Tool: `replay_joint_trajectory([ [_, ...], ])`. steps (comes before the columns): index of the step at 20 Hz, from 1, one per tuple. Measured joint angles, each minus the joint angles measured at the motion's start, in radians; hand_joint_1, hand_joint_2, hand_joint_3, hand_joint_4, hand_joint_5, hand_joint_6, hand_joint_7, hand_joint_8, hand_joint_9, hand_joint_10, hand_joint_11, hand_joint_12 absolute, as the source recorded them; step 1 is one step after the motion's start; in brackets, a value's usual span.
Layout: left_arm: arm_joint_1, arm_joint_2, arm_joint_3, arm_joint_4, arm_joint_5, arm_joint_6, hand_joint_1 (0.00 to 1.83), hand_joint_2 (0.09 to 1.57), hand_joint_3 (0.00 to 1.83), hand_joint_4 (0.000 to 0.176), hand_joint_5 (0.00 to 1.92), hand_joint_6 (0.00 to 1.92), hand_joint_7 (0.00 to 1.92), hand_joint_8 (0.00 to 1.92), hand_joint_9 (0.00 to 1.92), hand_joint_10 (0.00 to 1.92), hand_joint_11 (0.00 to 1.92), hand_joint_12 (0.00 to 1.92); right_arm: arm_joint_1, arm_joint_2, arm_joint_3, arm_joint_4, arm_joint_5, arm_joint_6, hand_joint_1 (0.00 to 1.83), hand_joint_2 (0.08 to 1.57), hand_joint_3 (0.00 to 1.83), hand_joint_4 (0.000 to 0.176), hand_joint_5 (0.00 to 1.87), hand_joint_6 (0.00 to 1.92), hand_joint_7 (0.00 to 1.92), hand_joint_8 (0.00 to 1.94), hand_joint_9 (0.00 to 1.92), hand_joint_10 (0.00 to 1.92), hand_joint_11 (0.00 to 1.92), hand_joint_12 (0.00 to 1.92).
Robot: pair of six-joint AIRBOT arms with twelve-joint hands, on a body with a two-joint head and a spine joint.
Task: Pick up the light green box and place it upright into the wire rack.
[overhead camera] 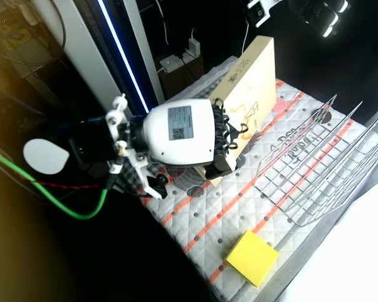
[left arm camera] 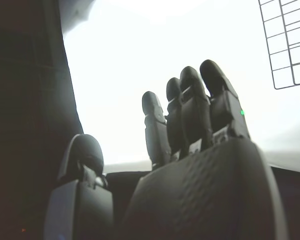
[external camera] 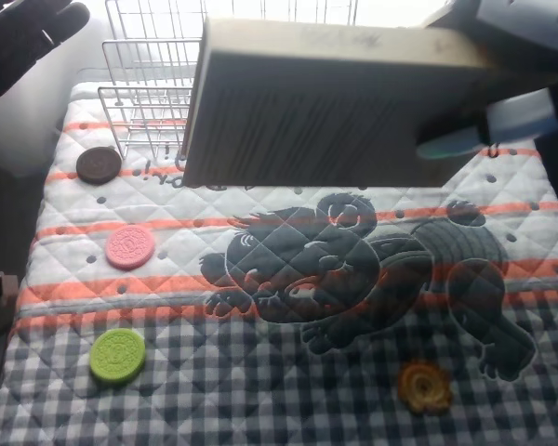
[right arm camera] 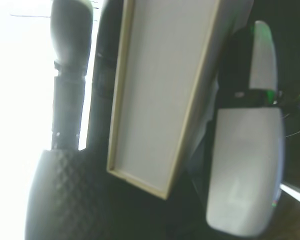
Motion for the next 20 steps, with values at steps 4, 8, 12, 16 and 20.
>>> replay_joint_trajectory([
  [4, 0.021, 0.014, -0.022, -0.003, -0.041, 0.0, 0.46, 1.07, 0.0, 0.134, 0.45, 0.0, 0.34, 0.0, 0.3, 0.0, 0.0, 0.6, 0.056, 0.065, -0.008, 0.013, 0.069, 0.0, 1.14, 1.14, 0.0, 0.0, 0.94, 1.03, 1.57, 0.01, 1.64, 0.26, 1.35, 0.96],
  [8, 0.039, 0.022, -0.027, 0.003, -0.072, 0.0, 0.47, 1.06, 0.0, 0.125, 0.46, 0.01, 0.37, 0.01, 0.33, 0.01, 0.02, 0.61, 0.127, 0.074, -0.01, 0.002, 0.094, 0.0, 1.14, 1.14, 0.0, 0.0, 0.94, 1.03, 1.54, 0.0, 1.56, 0.35, 1.3, 0.95],
  [12, 0.039, 0.022, -0.027, -0.003, -0.073, 0.0, 0.46, 1.06, 0.0, 0.109, 0.47, 0.01, 0.36, 0.0, 0.33, 0.01, 0.0, 0.61, 0.191, 0.072, 0.018, -0.012, 0.071, 0.001, 1.14, 1.14, 0.0, 0.0, 0.94, 1.03, 1.52, 0.0, 1.54, 0.38, 1.32, 0.89],
  [16, 0.038, 0.022, -0.027, -0.003, -0.072, 0.0, 0.47, 1.05, 0.0, 0.083, 0.51, 0.02, 0.35, 0.0, 0.31, 0.0, 0.0, 0.61, 0.267, 0.045, 0.066, -0.008, 0.034, 0.0, 1.14, 1.15, 0.0, 0.0, 0.92, 1.06, 1.52, 0.0, 1.57, 0.31, 1.38, 0.77],
  [20, 0.035, 0.02, -0.027, -0.002, -0.069, 0.0, 0.48, 1.05, 0.0, 0.09, 0.51, 0.01, 0.35, 0.0, 0.31, 0.0, 0.0, 0.59, 0.269, -0.029, 0.094, -0.037, -0.018, 0.0, 1.16, 1.11, 0.0, 0.0, 1.01, 0.93, 1.57, 0.02, 1.64, 0.23, 1.44, 0.71],
])
